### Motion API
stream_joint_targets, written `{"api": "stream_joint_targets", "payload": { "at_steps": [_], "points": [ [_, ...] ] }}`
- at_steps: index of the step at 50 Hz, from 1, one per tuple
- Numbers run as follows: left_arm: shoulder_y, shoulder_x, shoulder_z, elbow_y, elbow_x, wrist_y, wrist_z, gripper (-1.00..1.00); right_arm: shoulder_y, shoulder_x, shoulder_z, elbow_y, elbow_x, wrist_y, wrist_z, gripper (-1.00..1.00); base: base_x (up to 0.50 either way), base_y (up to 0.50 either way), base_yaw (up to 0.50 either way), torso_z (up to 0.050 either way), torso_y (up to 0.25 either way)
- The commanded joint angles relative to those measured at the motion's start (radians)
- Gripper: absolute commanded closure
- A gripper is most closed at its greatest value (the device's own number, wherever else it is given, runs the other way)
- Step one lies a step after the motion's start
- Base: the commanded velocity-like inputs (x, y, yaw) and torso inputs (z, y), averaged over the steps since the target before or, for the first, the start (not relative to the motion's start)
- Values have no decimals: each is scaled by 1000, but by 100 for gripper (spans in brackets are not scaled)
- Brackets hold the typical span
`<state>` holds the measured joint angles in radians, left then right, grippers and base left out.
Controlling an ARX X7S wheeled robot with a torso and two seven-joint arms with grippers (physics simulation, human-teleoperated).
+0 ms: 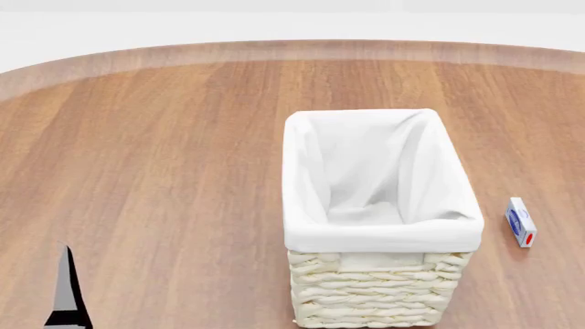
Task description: Pick up the alphabet soup and put it in the basket.
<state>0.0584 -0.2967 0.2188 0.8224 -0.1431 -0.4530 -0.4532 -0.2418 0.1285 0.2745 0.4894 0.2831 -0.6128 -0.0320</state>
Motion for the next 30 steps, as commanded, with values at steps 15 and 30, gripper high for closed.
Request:
{"api": "stream_joint_targets", "payload": {
  "at_steps": [15,30],
  "points": [
    [-1,-10,-6,-1,-21,4,-12,-100,-131,156,-15,-1097,77,522,180,100,0,0,0,0,1],
    [-4,-16,-6,0,-28,4,-19,-100,35,281,-37,-1281,134,742,246,100,0,0,0,0,1]
  ]
}}
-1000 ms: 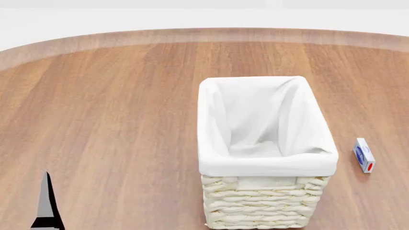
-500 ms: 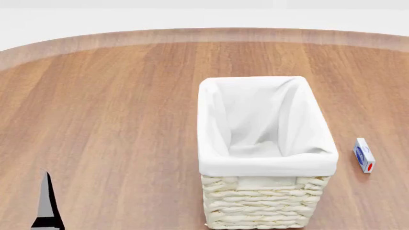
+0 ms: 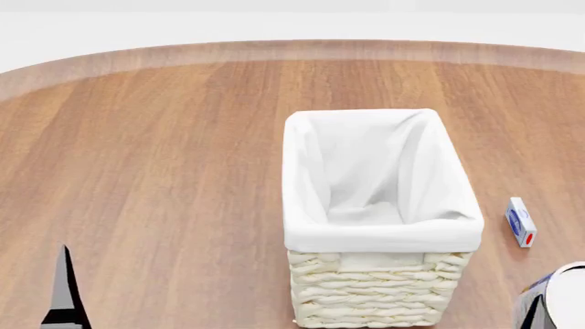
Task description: Pick up the alphabet soup and put it in the basket.
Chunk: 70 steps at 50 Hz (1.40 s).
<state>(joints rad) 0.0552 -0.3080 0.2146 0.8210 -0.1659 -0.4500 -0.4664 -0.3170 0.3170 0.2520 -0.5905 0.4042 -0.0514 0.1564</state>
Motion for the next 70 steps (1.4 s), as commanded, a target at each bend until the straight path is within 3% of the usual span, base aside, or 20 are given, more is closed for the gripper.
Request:
{"api": "stream_joint_targets", "payload": {
  "at_steps": [1,11,24,39,70],
  "points": [
    [0,-5,-3,1,-8,2,-5,-100,137,104,-21,-212,14,218,74,100,0,0,0,0,0],
    [1,-10,-3,-1,-10,5,-11,-100,397,162,-139,-220,61,424,121,100,0,0,0,0,0],
    [3,-14,-5,-8,-17,11,-17,-100,754,102,-347,-4,28,508,79,100,0,0,0,0,1],
    [1,-20,-7,-17,-25,22,-20,-100,1076,-14,-456,331,-15,479,14,100,0,0,0,0,1],
    [1,-30,-12,-25,-44,33,-31,-100,1455,-180,-496,1207,-89,249,-86,100,0,0,0,0,1]
  ]
}}
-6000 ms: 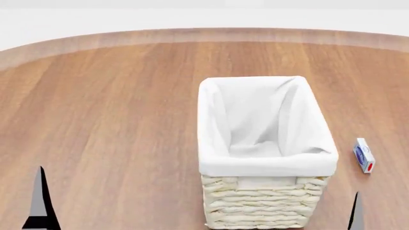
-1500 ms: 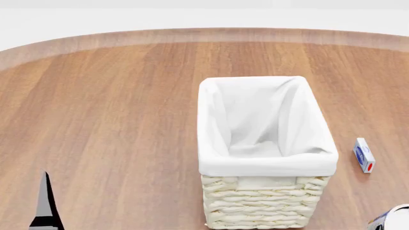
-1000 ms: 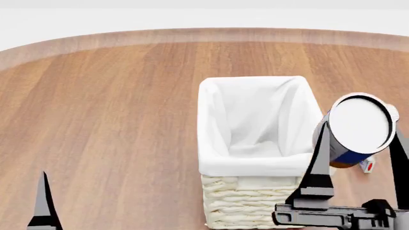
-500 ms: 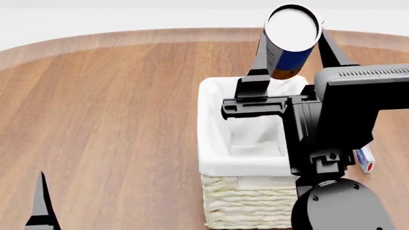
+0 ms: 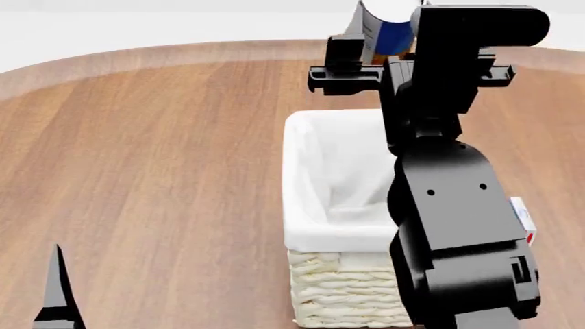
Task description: Pick up the alphabet soup and put it in the basket.
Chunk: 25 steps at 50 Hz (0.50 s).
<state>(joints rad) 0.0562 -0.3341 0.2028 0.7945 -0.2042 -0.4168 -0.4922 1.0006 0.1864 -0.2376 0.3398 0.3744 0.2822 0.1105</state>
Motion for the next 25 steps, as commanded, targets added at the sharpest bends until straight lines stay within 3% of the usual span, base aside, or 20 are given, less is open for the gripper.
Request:
{"api": "stream_joint_targets", "payload": {
  "at_steps": [1,8,14,25],
  "points": [
    [0,-4,-1,2,-5,-1,-6,-100,148,-53,-7,302,-61,-95,-44,100,0,0,0,0,0],
    [-1,-5,-2,1,-10,-2,-9,-100,257,-90,-41,578,-100,-173,-87,100,0,0,0,0,1],
    [0,-8,-1,6,-11,-4,-13,-100,408,-142,-59,961,-136,-322,-122,100,0,0,0,0,0],
    [-2,-11,2,5,-15,-5,-16,-100,431,-156,12,969,-223,-145,-131,100,0,0,0,0,1]
  ]
}}
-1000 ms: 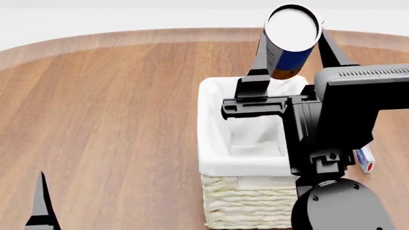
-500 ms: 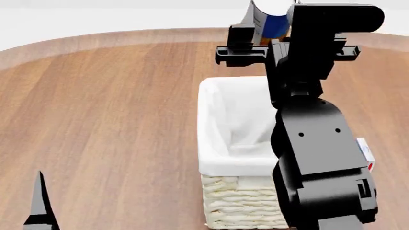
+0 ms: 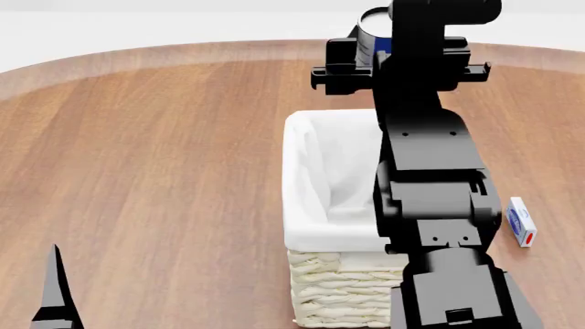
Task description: Pick up the alphabet soup and put it in the basket.
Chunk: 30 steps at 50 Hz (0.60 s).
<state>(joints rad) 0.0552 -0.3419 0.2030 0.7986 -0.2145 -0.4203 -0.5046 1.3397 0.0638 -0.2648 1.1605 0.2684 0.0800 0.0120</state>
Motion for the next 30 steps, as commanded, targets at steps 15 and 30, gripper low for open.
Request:
{"api": "stream_joint_targets", "payload": {
  "at_steps": [15,30],
  "points": [
    [-1,-8,-2,-6,-10,9,-8,-100,88,-46,92,148,-234,236,-73,100,0,0,0,0,1],
    [0,-13,0,-9,-13,13,-14,-100,88,-43,95,148,-249,365,-179,100,0,0,0,1,1]
  ]
}}
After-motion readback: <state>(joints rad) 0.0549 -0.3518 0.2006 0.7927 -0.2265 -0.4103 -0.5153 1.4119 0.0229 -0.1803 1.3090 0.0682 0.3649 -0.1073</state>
